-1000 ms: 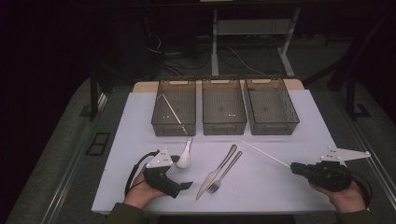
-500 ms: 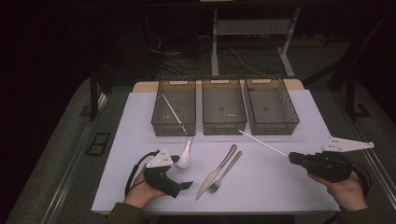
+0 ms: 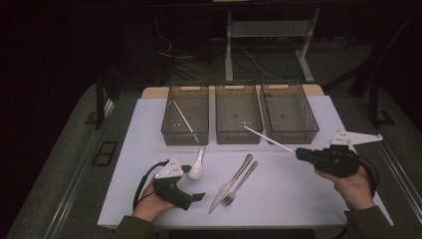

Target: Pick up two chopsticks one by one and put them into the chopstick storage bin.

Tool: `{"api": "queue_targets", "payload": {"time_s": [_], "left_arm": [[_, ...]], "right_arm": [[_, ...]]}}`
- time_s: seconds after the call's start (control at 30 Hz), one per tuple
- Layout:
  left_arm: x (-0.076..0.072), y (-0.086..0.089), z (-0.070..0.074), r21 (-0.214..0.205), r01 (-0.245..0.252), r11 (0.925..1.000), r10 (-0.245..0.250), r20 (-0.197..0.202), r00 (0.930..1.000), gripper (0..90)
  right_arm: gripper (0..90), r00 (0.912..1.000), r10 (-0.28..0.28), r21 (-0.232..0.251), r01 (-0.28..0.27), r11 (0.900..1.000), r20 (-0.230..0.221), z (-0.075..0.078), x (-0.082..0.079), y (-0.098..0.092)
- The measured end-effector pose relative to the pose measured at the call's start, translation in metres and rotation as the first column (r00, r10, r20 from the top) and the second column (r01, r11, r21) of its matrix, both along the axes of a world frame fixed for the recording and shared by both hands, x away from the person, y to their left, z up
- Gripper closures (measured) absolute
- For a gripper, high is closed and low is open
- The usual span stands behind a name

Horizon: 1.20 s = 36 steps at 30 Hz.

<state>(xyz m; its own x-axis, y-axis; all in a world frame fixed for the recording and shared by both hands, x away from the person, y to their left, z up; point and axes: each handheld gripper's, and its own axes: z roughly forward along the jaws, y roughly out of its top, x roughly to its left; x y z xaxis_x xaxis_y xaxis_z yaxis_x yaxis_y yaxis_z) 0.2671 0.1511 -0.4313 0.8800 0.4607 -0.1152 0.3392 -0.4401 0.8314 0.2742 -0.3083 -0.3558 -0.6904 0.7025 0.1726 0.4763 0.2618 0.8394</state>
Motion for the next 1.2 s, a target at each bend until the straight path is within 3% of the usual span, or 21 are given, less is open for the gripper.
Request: {"api": "queue_targets", "payload": {"time_s": [0.73, 1.2], "left_arm": [[0.000, -0.001, 0.001, -0.012, 0.002, 0.9999, -0.002, -0.002, 1.0000, 0.0], [-0.001, -0.001, 0.002, -0.027, -0.002, 0.9996, 0.002, -0.007, 1.0000, 0.0]], "right_arm": [[84.2, 0.9995, 0.017, -0.021, -0.017, 0.9996, 0.025, 0.009, 0.036, 0.047], [84.2, 0.9983, 0.046, -0.044, -0.045, 0.9980, 0.035, 0.019, 0.066, 0.103]]}}
